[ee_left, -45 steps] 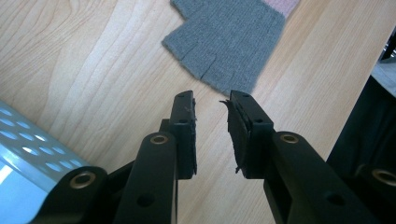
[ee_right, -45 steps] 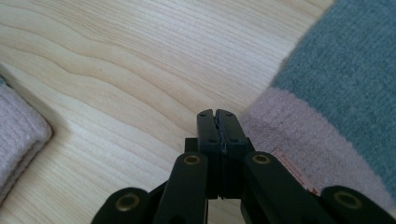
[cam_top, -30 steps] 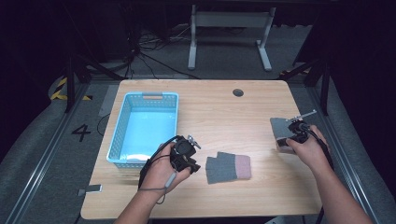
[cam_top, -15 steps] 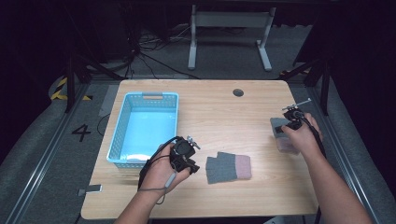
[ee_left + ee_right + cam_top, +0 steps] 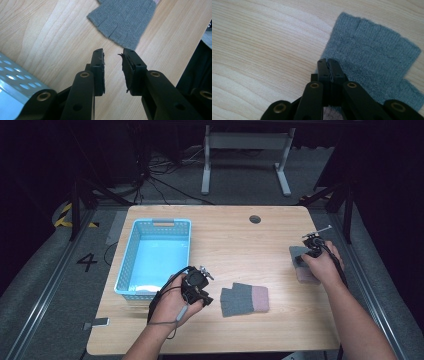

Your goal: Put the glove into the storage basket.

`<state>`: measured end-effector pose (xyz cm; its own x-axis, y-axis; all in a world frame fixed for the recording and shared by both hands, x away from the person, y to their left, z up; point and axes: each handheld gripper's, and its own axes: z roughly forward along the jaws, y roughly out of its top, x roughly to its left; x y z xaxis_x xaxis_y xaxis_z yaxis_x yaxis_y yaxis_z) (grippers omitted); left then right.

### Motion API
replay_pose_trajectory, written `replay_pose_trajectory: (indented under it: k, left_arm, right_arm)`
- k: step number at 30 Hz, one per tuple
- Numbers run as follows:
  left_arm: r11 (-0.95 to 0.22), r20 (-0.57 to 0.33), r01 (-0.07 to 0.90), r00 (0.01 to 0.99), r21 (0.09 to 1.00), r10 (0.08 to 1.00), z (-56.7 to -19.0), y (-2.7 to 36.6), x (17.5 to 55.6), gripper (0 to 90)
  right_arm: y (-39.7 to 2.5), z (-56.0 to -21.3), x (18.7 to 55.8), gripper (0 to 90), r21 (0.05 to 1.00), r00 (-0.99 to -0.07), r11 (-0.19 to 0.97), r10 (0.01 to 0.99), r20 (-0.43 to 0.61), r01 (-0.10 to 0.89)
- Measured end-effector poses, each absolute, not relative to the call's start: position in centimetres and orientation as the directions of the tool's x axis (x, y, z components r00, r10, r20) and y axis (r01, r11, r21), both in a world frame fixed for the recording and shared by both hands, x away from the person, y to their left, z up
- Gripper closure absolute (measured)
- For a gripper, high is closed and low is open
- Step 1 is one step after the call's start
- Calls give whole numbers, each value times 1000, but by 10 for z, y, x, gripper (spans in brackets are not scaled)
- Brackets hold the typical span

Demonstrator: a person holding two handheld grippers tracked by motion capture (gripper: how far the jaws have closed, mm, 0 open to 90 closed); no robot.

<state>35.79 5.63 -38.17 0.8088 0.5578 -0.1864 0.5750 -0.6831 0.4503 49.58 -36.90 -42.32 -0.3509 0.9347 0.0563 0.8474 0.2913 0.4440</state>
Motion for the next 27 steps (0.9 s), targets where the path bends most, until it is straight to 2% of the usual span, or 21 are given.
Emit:
replay_pose_trajectory:
  k: [6, 8, 16, 27]
  left_arm:
    - [-680, -184, 575, 808, 455, 560, -380, 57, 357, 713]
    - [-682, -183, 572, 810, 455, 557, -380, 57, 357, 712]
    - [-684, -183, 567, 814, 459, 552, -379, 56, 357, 710]
    - [-685, -185, 565, 815, 460, 549, -379, 53, 357, 710]
  right_arm:
    - [-362, -423, 491, 900, 430, -385, 327, 921, 53, 842]
    - [-353, -422, 486, 899, 421, -431, 375, 902, 41, 826]
    - [-333, -424, 468, 897, 415, -517, 453, 855, 51, 789]
    - [-319, -424, 451, 897, 397, -582, 514, 810, 67, 760]
